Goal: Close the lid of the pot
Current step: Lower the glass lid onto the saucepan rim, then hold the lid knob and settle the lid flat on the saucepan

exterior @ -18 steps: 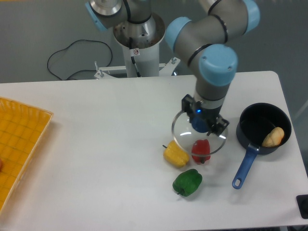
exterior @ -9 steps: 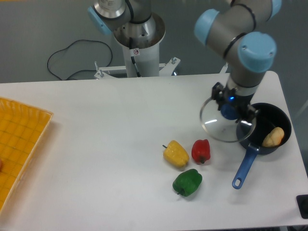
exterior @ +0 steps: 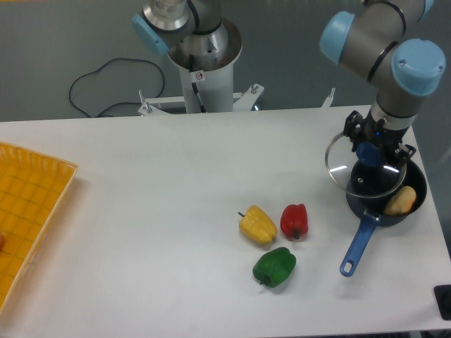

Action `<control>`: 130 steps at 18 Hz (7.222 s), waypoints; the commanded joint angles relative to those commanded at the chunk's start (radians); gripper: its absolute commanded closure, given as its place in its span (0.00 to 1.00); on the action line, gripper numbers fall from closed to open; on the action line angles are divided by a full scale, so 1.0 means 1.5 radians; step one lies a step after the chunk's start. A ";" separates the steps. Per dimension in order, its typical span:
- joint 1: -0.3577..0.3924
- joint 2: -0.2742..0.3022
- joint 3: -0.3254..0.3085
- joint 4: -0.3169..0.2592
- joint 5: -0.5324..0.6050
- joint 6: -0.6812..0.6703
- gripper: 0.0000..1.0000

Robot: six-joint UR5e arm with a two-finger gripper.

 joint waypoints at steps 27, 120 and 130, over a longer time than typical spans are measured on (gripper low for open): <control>0.018 -0.076 0.082 -0.021 -0.020 0.012 0.44; 0.045 -0.088 0.046 0.034 -0.034 0.032 0.38; 0.044 -0.089 0.043 0.034 -0.033 0.031 0.28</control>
